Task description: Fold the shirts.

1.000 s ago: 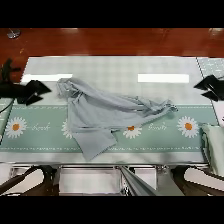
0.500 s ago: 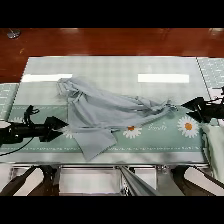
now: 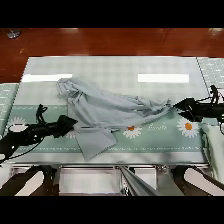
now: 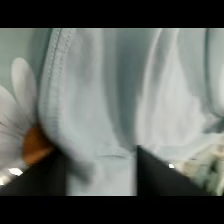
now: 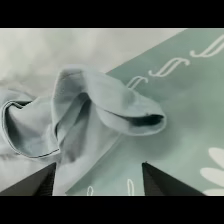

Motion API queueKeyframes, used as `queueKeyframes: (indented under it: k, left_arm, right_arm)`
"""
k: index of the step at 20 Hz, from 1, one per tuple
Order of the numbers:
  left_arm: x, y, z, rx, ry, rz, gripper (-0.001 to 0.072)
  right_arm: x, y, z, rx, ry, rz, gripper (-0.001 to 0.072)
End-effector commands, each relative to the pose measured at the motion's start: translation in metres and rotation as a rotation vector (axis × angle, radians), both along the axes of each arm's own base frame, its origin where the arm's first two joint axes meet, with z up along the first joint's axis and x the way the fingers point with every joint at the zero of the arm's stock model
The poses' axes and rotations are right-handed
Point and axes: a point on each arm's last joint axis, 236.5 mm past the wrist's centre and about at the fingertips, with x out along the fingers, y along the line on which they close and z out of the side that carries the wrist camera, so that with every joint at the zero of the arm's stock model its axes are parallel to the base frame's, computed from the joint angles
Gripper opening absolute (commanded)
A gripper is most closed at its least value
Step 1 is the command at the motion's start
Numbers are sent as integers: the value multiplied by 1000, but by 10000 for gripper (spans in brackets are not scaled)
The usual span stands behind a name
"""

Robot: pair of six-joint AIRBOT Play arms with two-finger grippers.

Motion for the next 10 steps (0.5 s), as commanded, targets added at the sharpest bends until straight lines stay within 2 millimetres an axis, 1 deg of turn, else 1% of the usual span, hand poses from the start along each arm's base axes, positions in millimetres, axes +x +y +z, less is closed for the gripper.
queueKeyframes:
  k: [1,4,6,10]
  left_arm:
    - [6,-21,7,-3,-67,-80,21]
    - [11,-25,18,-22,-86,-100,21]
    - [12,-27,21,-30,-90,-107,21]
    - [11,-27,20,-29,-92,-111,22]
  right_arm:
    - [1,-6,-1,-4,4,-28,620]
    - [-7,-20,-7,-43,26,-33,620]
    - [-12,-28,-13,-90,45,-12,620]
    - [-3,-33,-13,-104,41,19,620]
